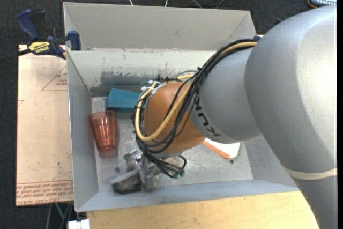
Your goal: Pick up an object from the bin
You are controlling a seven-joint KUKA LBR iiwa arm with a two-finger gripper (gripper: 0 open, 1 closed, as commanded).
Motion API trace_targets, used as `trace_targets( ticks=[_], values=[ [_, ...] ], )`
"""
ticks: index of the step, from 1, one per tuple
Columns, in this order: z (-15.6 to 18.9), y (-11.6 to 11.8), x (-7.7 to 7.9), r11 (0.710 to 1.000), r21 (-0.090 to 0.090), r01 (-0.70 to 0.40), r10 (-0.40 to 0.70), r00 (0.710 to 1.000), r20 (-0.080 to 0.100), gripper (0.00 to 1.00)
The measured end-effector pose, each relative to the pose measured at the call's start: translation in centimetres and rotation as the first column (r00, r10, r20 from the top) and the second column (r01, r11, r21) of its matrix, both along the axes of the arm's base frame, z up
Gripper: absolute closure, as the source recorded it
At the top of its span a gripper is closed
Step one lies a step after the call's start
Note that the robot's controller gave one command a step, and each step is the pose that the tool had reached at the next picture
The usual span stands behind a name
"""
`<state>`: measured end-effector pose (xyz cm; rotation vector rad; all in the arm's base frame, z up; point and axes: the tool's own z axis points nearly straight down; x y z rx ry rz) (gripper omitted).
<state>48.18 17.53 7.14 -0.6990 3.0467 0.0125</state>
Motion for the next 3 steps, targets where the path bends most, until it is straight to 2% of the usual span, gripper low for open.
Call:
trace_targets(
  ticks=[1,2,3],
  values=[
    [2.6,-0.1,-0.4,1.0,-0.005,0.0,0.0,1.0,-0.013,1.0],
    [5.9,0.0,-0.2,1.0,-0.002,0.001,-0.001,1.0,-0.007,1.0],
    [7.5,0.1,-0.2,1.0,-0.001,0.001,-0.001,1.0,-0.005,1.0]
  ],
)
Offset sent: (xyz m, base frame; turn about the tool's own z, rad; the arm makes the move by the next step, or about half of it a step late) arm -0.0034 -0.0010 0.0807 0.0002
